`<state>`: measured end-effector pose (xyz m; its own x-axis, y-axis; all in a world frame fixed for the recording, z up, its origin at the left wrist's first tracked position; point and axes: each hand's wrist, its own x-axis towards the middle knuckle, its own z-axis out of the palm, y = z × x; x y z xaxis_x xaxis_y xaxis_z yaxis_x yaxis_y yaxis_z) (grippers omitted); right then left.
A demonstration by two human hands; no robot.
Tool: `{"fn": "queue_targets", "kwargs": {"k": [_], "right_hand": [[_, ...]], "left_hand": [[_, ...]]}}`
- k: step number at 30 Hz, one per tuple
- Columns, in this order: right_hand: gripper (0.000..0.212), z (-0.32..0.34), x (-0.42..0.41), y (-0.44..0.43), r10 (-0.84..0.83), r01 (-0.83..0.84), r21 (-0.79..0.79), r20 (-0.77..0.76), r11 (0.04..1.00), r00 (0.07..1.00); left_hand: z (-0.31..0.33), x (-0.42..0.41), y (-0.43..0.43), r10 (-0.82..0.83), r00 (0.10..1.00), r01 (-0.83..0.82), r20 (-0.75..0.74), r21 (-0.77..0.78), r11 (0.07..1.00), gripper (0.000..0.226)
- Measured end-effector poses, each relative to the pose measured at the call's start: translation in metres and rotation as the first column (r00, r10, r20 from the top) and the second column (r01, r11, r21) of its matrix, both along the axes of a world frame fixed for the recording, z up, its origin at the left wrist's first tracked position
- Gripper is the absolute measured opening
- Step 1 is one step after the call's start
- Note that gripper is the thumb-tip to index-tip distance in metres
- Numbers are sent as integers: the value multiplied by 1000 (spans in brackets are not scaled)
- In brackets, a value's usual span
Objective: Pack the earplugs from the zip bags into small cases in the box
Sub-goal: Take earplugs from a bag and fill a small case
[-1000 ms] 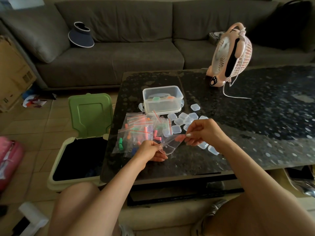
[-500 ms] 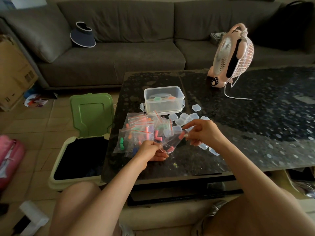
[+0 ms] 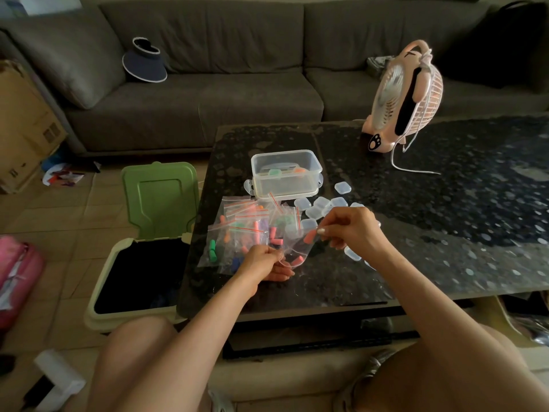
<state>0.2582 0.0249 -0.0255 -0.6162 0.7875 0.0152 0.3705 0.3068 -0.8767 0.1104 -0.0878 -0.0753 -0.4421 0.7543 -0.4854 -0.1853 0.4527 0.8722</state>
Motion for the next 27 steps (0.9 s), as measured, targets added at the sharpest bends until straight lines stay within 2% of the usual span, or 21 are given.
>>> {"fn": "queue_targets", "kwargs": {"k": [3,6,13,18,22,24,27], "right_hand": [[10,0,1,1,48,-50,34,43,998,998],[17,-2,1,1,82,-87,67,75,994,994],[11,-3,2,2,85,-90,68,79,994,993],[15,-6,0,3,56,-61,44,117,997,992],[20,-15,-2,4,99,-94,-28,263,995,960],[18,-19,-2,2,143,-148,-15,365,989,920],[17,-23,-3,1,170,-201,29,422,979,891]], "left_hand": [[-1,-2,-1,3,1000,-3,9,4,1000,22],[-1,-1,-1,3,999,-3,42,14,1000,20],[-1,1,-1,-1,998,-1,61,30,1000,21],[-2,2,0,16,997,-21,79,66,998,21],[-3,2,2,68,996,-76,59,131,988,19],[-4,1,3,90,995,-96,52,142,985,19],[-5,0,4,101,993,-108,53,153,982,19]]}}
